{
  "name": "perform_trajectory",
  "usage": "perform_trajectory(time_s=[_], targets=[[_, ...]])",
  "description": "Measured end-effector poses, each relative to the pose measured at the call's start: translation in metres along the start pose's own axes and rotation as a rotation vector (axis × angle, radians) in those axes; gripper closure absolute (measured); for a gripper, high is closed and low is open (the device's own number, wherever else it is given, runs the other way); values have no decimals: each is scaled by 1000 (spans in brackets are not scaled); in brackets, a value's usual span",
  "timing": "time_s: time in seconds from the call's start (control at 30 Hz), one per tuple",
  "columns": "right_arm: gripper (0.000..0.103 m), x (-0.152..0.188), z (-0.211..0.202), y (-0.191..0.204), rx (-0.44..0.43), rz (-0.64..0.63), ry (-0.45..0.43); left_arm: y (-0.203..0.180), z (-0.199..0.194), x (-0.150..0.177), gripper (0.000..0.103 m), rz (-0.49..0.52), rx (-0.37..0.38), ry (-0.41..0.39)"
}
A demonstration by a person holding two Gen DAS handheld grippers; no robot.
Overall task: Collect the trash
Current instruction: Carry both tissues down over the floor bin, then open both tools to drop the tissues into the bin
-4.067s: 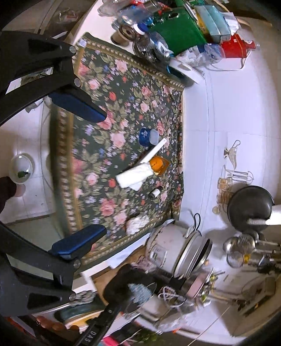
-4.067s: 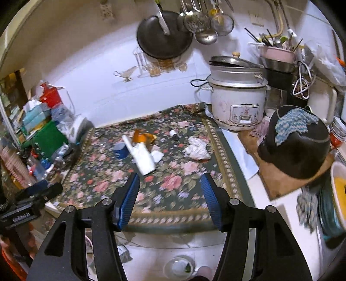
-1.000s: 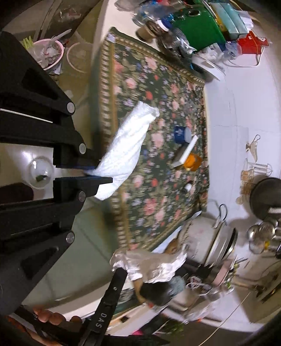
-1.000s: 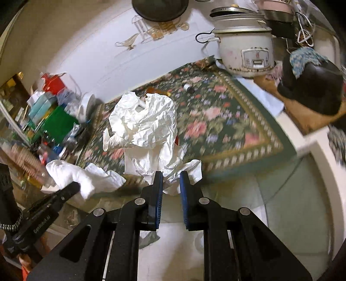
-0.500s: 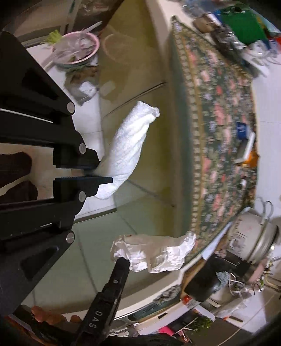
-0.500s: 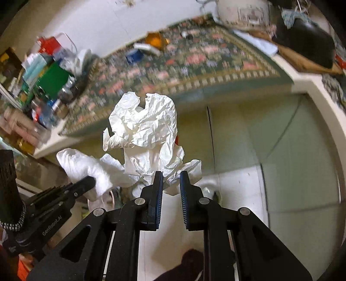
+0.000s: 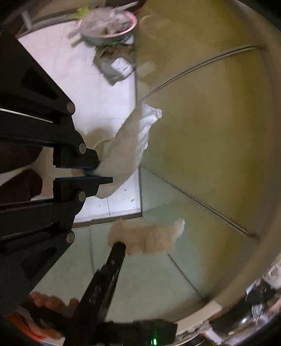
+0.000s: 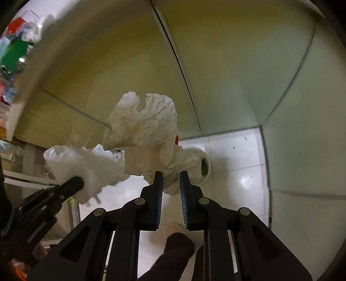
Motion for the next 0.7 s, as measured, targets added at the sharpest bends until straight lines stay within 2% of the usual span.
perform_trajectory(time_s=[0.2,0.37,0.53,0.67,0.7], targets=[[88,5,112,1,-20,-44,75,42,71,30,99,-53,-7,28],[85,10,184,7,-42,-68,126,79,114,44,99,-96,-39,35],[79,13,224,9,-50,-94,186,106,146,47,99,-121,-65,41],[65,14,228,1,-50,-79,190,110,167,43,99,-115,-65,61],[65,12,225,2,-52,-76,184,109,173,41,99,-113,-59,65]])
Point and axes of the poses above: each gripper's, at about its wrist camera, not at the fingertips, and z roughly the way its jaws point, y to its left, x to its underside, the point moved 4 cm from there along z, roughly the way its jaws point, and after that the axes turned 12 degrees about x, right-handed, at the moved point
